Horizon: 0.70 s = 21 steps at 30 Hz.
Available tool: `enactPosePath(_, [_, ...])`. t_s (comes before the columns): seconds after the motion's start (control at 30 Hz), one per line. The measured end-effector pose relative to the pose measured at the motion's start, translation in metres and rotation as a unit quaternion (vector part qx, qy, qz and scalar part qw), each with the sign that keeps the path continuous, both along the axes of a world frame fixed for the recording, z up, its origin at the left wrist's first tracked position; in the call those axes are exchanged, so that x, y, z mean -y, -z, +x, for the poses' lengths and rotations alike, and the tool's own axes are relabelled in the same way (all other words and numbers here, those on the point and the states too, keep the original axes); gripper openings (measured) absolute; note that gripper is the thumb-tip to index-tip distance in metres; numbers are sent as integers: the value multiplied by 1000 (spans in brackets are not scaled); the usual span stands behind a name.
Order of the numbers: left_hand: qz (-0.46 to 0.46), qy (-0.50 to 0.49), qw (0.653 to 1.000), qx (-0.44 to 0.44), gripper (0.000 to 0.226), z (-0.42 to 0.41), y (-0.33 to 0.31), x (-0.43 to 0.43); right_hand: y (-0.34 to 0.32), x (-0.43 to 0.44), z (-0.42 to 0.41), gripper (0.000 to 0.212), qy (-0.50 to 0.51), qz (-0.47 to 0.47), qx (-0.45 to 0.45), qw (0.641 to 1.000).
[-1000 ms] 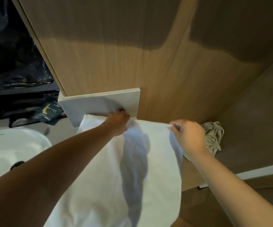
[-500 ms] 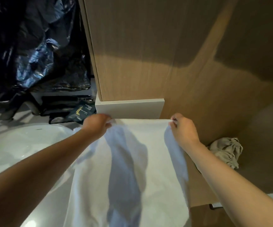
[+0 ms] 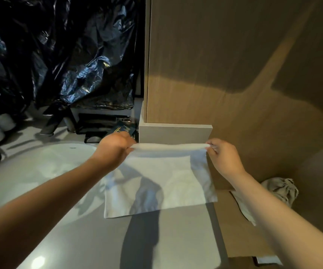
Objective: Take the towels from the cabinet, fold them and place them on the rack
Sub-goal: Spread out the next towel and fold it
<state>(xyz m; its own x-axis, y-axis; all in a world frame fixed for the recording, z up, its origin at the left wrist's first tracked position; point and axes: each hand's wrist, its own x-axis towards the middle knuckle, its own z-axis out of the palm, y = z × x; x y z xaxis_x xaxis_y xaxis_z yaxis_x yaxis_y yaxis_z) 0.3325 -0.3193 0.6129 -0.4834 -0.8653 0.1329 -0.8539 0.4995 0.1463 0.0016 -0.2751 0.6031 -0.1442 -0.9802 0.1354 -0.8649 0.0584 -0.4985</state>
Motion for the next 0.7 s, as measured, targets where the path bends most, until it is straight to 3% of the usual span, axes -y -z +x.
enactPosePath(0.13, [-2,30,998,-48,23,-3,9,-30,9,-18,-10,22,-18,30,41,999])
enactPosePath(0.33, [33,1,999,15,25,-9,44,-69,45,-59,-19,20,-40,52,83,994])
enactPosePath(0.53, [70,-23,997,-25,33,-12,76,-98,72,-69,-17,24,-21,113,121,986])
enactPosePath(0.7, [22,-13,996,-89,11,-8,74,-104,61,-68,-13,22,9,36,152,988])
